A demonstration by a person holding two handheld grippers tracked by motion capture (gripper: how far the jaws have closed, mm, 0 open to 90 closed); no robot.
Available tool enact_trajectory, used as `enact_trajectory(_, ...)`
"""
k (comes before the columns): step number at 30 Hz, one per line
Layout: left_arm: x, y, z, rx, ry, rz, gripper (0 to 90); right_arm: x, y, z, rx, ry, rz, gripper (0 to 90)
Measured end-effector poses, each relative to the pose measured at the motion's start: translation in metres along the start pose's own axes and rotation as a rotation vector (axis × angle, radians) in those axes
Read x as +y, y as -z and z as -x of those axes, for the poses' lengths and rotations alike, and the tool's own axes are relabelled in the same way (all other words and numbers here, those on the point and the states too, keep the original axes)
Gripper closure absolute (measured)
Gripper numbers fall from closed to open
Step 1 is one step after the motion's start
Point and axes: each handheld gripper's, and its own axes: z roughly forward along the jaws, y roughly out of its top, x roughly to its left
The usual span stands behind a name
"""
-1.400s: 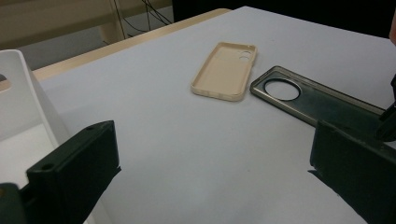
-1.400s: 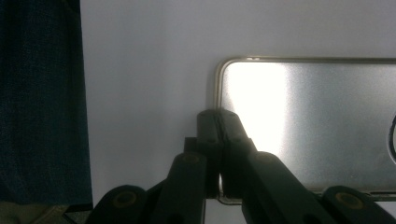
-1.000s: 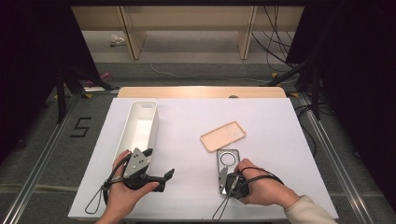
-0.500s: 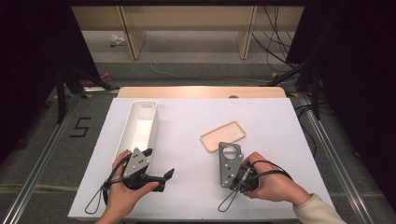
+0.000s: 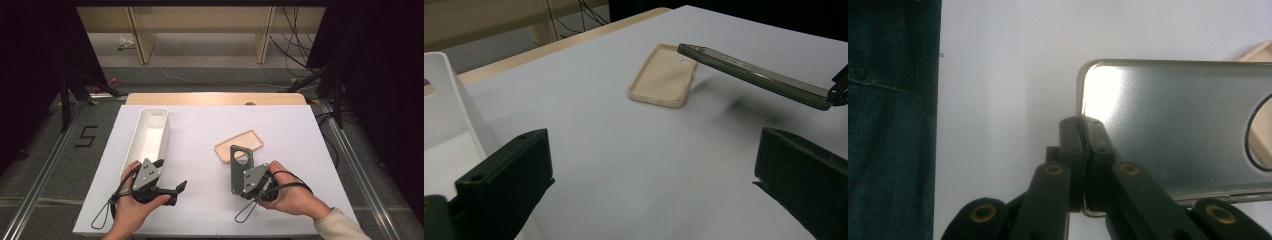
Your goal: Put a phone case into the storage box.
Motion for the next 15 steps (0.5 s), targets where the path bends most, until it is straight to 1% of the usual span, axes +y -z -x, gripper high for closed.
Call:
enact_trajectory(2, 0.003, -0.001, 0.001, -0.005, 0.005, -0.006, 2.3, 0.000, -0.002, -0.001, -0.016, 0.008, 0.036, 89.6)
enact_trajectory(3, 0.004, -0.001, 0.002, -0.009, 0.007, -0.008, 2.6, 0.000, -0.003, -0.001, -0.016, 0.012, 0.040, 89.6)
enact_trajectory(4, 0.006, -0.001, 0.003, -0.014, 0.005, -0.012, 2.6, 0.000, -0.004, -0.001, -0.033, 0.016, 0.053, 89.6)
enact_trajectory(5, 0.007, -0.002, 0.004, -0.018, 0.010, -0.014, 2.7, 0.000, -0.005, -0.002, -0.029, 0.015, 0.056, 89.5)
enact_trajectory(6, 0.009, -0.003, 0.005, -0.018, 0.007, -0.021, 2.7, 0.000, -0.005, -0.002, -0.028, 0.014, 0.059, 89.5)
enact_trajectory(7, 0.011, -0.004, 0.006, -0.025, 0.007, -0.023, 2.8, 0.000, -0.005, -0.001, -0.042, 0.022, 0.071, 89.5)
enact_trajectory(8, 0.013, -0.006, 0.007, -0.030, 0.007, -0.026, 2.8, 0.000, -0.005, -0.001, -0.038, 0.021, 0.073, 89.5)
enact_trajectory(9, 0.014, -0.007, 0.007, -0.034, 0.008, -0.028, 2.7, 0.000, -0.005, -0.001, -0.047, 0.022, 0.085, 89.5)
enact_trajectory(11, 0.018, -0.010, 0.008, -0.041, 0.017, -0.033, 2.8, 0.000, -0.005, -0.001, -0.047, 0.026, 0.096, 89.5)
enact_trajectory(12, 0.021, -0.011, 0.008, -0.046, 0.021, -0.038, 3.0, 0.000, -0.005, 0.000, -0.058, 0.032, 0.105, 89.5)
enact_trajectory(13, 0.023, -0.013, 0.009, -0.046, 0.025, -0.045, 3.1, 0.000, -0.004, 0.000, -0.051, 0.028, 0.106, 89.5)
enact_trajectory(15, 0.028, -0.016, 0.009, -0.046, 0.024, -0.043, 3.7, 0.000, -0.004, 0.000, -0.066, 0.025, 0.116, 89.5)
